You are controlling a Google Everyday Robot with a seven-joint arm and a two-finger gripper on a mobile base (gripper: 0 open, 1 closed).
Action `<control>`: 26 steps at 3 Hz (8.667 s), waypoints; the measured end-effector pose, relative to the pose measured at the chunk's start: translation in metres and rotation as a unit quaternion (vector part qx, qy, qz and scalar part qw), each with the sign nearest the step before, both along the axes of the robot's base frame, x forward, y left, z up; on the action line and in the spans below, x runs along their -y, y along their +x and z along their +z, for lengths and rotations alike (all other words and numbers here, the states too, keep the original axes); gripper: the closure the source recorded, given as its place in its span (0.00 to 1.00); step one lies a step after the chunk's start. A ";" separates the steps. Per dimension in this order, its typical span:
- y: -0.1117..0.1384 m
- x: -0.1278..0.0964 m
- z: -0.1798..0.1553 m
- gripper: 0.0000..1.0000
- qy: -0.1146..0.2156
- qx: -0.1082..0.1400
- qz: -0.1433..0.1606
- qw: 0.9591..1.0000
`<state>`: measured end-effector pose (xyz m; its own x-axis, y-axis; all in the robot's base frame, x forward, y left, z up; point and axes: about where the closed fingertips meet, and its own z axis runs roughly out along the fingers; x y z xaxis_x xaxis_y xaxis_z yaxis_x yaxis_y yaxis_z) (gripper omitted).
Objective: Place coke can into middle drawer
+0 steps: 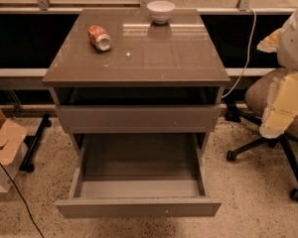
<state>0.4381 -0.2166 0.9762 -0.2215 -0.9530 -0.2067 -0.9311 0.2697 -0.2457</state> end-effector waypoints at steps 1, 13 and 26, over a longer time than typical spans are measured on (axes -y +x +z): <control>0.000 0.000 0.000 0.00 0.000 0.000 0.000 1.000; 0.265 -0.167 -0.106 0.00 0.258 0.055 -0.021 0.964; 0.468 -0.388 -0.115 0.00 0.483 0.105 -0.061 0.867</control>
Offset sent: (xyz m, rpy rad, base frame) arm 0.0120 0.0074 0.0006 0.0506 -0.0517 -0.0261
